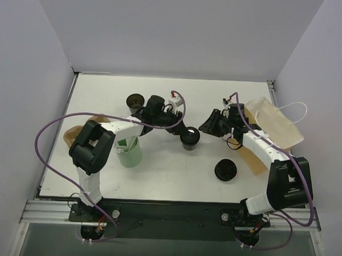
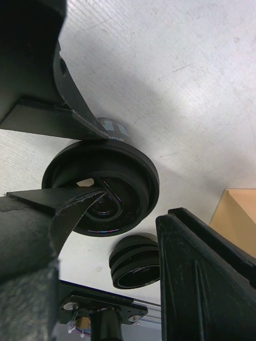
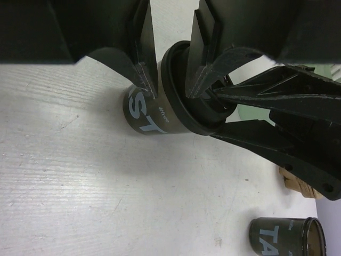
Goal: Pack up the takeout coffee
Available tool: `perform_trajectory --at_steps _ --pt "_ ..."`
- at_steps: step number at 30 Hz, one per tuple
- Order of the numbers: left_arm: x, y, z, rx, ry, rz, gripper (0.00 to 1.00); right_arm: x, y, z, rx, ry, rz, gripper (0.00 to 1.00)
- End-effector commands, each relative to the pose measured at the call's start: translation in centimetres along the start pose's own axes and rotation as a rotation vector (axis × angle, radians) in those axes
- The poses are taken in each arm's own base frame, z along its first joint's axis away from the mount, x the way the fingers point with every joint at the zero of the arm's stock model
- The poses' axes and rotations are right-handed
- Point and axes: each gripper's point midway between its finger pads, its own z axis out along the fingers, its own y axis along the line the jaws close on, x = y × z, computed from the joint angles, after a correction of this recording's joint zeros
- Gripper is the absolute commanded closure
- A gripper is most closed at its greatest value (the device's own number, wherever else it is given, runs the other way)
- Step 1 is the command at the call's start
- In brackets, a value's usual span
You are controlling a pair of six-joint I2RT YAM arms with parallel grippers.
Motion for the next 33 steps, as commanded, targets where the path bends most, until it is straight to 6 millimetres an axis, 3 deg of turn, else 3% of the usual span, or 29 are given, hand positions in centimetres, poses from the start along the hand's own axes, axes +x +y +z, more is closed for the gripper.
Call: perform_trajectory --at_steps 1,10,21,33 --pt "15.7 6.6 -1.9 -0.247 0.442 -0.147 0.59 -0.7 0.2 1.0 -0.031 -0.018 0.028 0.71" --pt "15.6 6.9 -1.9 -0.26 0.443 -0.149 0.59 0.3 -0.2 2.4 -0.059 -0.003 0.083 0.74" --pt "16.8 7.5 -2.4 -0.315 0.445 -0.179 0.59 7.0 -4.6 2.7 -0.029 0.015 0.142 0.79" --pt "18.8 8.6 -2.9 -0.404 0.436 -0.226 0.6 11.5 -9.9 3.6 0.158 0.049 0.186 0.83"
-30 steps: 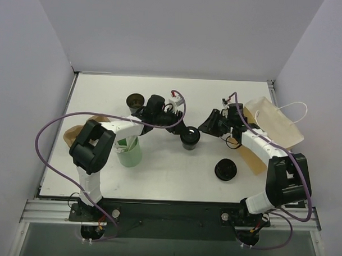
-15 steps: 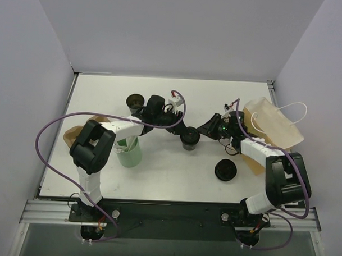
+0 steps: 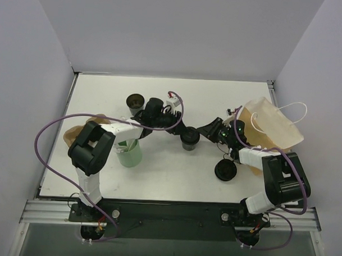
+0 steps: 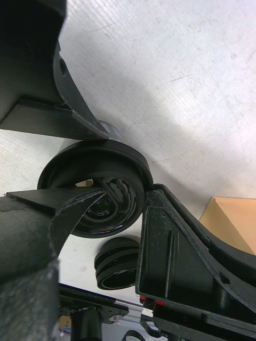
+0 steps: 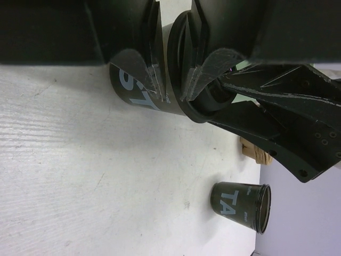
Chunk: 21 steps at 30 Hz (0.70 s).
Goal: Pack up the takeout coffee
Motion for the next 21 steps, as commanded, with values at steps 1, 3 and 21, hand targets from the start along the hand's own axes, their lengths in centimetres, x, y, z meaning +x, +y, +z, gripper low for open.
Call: perform_trajectory --at_steps 1,3,21 --pt "18.3 9.1 -3.8 -0.382 0.484 -0.162 0.6 9.0 -9.9 -2.7 0.372 0.231 0.05 0.83" --pt "18.7 9.1 -4.1 -0.389 0.486 -0.168 0.6 9.7 -10.5 -3.0 0.388 0.233 0.043 0.83" --pt "18.7 9.2 -6.1 -0.517 0.38 -0.272 0.6 -3.0 2.4 -2.1 0.151 0.119 -0.051 0.71"
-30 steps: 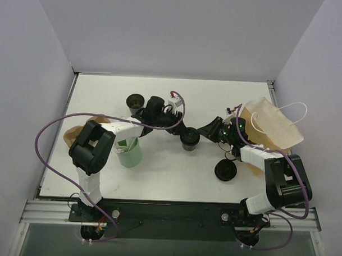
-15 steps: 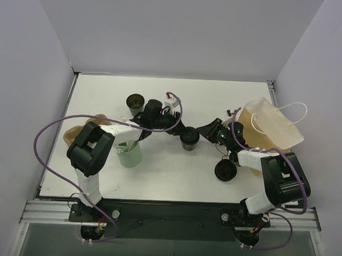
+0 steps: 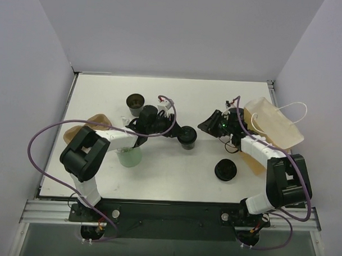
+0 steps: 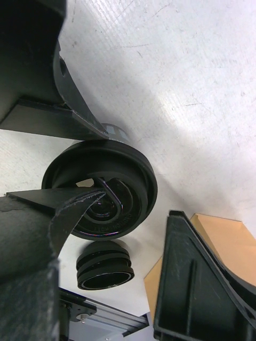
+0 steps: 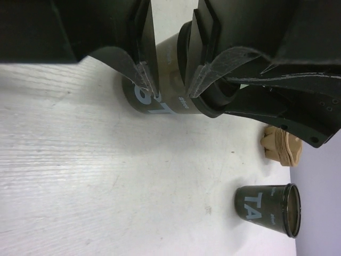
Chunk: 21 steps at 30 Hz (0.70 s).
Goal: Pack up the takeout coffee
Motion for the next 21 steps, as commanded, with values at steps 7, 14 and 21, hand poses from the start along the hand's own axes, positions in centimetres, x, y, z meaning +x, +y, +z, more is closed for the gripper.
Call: perform_trajectory --at_steps 7,14,21 --pt "15.8 10.6 -4.8 -0.448 0.465 -0.127 0.6 -0.7 2.1 -3.5 -0.016 0.044 -0.031 0.7" --pt "15.0 10.2 -4.3 -0.444 0.459 -0.116 0.6 1.2 2.1 -3.9 -0.038 0.048 0.008 0.7" --pt "15.3 10.0 -3.9 -0.448 0.468 -0.112 0.6 3.3 1.3 -3.2 -0.007 0.08 0.024 0.7"
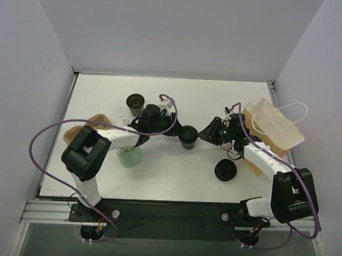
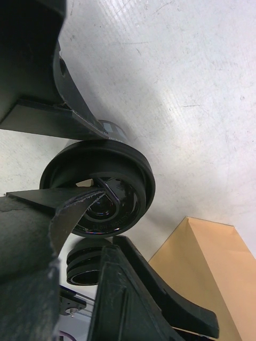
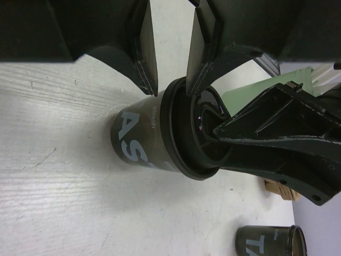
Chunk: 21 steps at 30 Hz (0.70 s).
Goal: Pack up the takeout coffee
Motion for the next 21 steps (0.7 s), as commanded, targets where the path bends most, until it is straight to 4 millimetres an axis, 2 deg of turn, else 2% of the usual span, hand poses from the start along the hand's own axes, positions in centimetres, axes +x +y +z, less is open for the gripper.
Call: perform_trajectory --at_steps 1,10,21 --pt "15.2 11.1 -4.0 -0.421 0.459 -0.048 0.6 0.6 0.5 0.2 -0.01 -0.006 0.008 0.7" --pt "15.4 10.9 -3.7 -0.432 0.47 -0.039 0.6 1.7 -1.1 1.0 0.039 0.002 0.016 0.73" --pt "15.7 11.1 -3.8 -0.449 0.48 -0.036 0.6 4.3 -5.8 1.9 0.158 0.024 0.057 0.75"
